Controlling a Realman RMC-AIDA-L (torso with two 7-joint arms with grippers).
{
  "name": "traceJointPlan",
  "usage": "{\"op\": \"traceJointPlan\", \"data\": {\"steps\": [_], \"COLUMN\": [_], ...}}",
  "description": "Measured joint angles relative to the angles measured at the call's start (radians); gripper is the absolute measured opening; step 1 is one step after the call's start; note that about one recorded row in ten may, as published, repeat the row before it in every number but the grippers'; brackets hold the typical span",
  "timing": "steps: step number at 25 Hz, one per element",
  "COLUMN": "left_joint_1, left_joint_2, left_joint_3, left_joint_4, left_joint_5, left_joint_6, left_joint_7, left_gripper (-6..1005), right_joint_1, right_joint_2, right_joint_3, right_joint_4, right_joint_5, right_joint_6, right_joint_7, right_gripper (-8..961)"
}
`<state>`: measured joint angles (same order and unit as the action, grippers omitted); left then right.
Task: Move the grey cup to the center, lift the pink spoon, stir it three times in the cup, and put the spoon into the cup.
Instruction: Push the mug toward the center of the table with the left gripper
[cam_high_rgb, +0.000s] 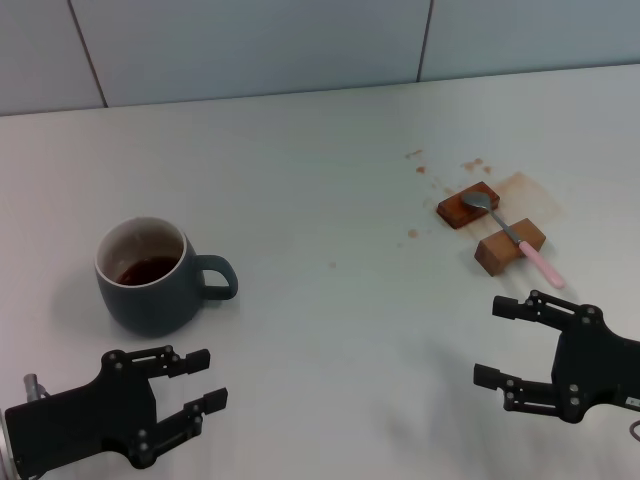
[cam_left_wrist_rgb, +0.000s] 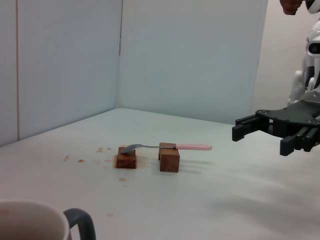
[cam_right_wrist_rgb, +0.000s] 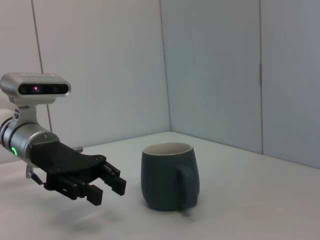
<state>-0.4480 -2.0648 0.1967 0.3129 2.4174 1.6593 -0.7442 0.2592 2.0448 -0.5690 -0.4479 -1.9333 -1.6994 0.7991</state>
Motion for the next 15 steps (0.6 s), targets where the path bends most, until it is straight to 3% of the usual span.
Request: {"op": "traceJointPlan", "data": {"steps": [10, 15], "left_joint_1": [-0.003, -0.003], "left_joint_2": [0.000, -0.001], "left_joint_3": [-0.006, -0.008], "left_joint_4": [-0.001, -0.005], "left_joint_5": [0.000, -0.073], "left_joint_6": [0.011, 0.066], "left_joint_7": [0.001, 0.000], "left_gripper": [181, 105], "right_joint_1": [-0.002, -0.004], "right_joint_2": [0.003, 0.004], "right_joint_3": [0.000, 0.000], "right_joint_4": [0.000, 0.000], "right_joint_5": [-0.003, -0.004], "right_joint_6": [0.000, 0.000], "right_joint_7": [0.000, 0.000], "right_gripper": [816, 817]}}
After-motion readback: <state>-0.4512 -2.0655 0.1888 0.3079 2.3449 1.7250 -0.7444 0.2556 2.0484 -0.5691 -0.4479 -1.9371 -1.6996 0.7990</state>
